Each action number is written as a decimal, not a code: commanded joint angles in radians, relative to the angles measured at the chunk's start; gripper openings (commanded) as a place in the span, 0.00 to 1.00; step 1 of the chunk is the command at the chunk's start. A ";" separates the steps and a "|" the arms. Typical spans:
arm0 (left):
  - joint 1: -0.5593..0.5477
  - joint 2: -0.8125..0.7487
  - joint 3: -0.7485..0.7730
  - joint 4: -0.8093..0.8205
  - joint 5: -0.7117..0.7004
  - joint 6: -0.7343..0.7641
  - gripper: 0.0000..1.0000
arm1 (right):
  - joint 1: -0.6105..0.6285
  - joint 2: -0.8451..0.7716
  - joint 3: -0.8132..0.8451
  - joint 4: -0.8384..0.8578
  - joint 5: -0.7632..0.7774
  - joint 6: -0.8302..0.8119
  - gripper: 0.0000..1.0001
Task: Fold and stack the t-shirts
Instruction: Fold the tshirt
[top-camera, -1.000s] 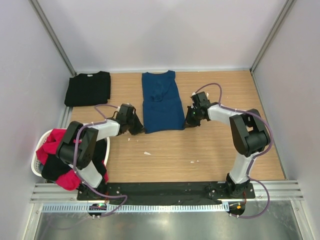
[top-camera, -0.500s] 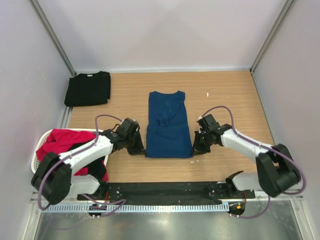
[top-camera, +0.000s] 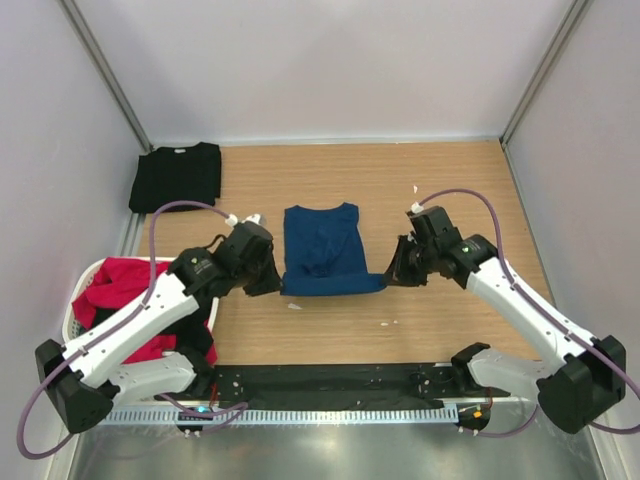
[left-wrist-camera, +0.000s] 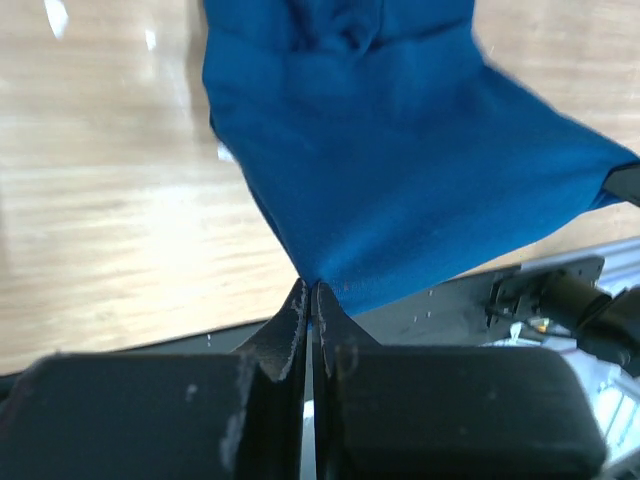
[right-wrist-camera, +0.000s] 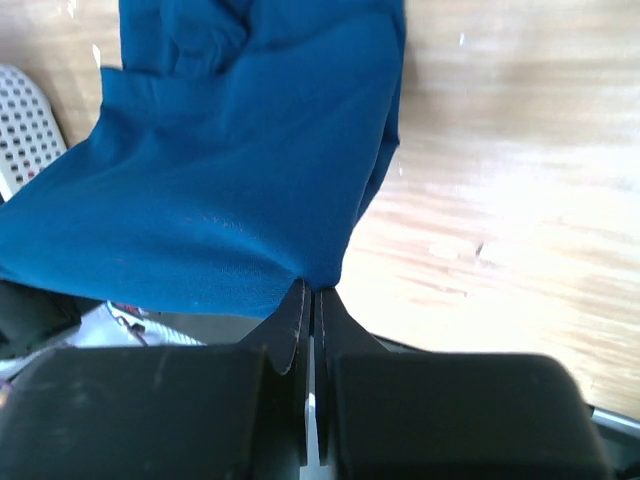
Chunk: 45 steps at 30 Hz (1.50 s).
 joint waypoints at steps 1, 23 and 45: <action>0.042 0.068 0.097 -0.093 -0.104 0.105 0.00 | -0.003 0.071 0.096 -0.015 0.074 -0.028 0.01; 0.284 0.258 0.181 0.240 0.011 0.215 0.00 | -0.067 0.406 0.408 0.189 0.203 -0.141 0.01; 0.381 0.513 0.327 0.395 -0.023 0.355 0.00 | -0.104 0.645 0.560 0.325 0.205 -0.189 0.01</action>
